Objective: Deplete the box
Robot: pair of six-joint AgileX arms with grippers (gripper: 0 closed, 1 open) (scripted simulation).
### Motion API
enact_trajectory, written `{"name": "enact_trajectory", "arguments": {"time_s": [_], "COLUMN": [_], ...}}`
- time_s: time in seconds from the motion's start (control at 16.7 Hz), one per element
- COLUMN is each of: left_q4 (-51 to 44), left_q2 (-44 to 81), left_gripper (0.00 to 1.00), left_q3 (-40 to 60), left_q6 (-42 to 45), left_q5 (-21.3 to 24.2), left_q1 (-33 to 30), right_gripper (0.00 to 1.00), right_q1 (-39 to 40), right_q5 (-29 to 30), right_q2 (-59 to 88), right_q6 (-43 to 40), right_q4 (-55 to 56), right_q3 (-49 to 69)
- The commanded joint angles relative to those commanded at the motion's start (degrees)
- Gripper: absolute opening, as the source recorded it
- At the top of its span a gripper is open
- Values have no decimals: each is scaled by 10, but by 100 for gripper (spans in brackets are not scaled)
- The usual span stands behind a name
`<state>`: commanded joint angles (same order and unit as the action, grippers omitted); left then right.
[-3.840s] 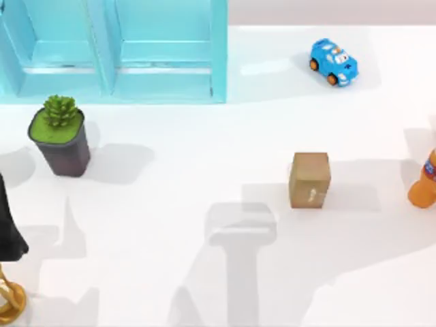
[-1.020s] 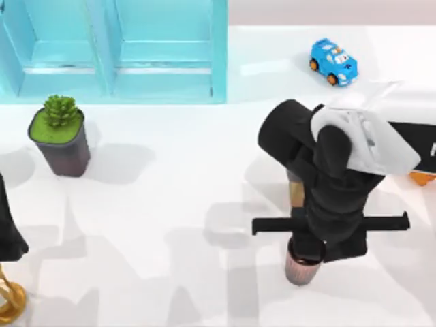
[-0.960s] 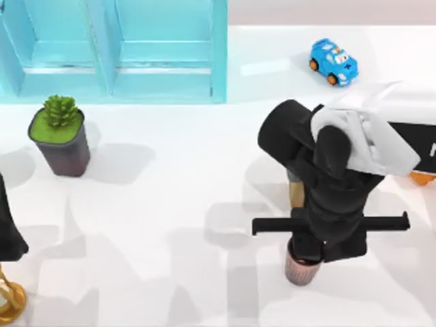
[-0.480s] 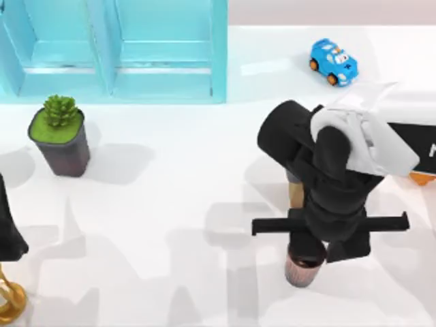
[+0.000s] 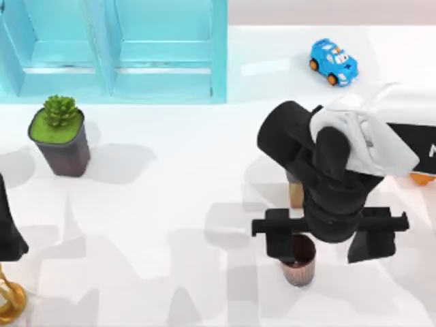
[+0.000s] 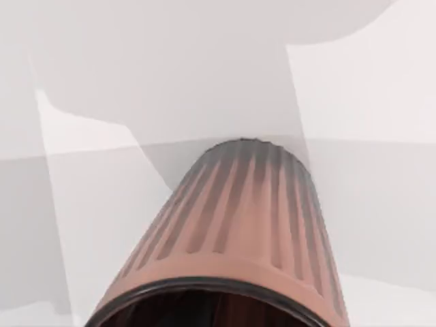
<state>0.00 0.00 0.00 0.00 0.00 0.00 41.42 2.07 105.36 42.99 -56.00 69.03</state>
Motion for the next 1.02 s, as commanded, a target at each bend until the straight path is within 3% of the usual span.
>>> {"name": "enact_trajectory", "arguments": {"time_s": [0.6, 1.02], "left_q4": [0, 0], "left_q2": [0, 0], "left_gripper": [100, 100], "left_q3": [0, 0], "left_q6": [0, 0], "left_q5": [0, 0], "left_q1": [0, 0], "right_gripper": [100, 100], "right_q1": [-1, -2], "right_q5": [0, 0], "right_q2": [-1, -32], "right_q6": [0, -1], "right_q4": [-10, -186], "right_q3": [9, 146]}}
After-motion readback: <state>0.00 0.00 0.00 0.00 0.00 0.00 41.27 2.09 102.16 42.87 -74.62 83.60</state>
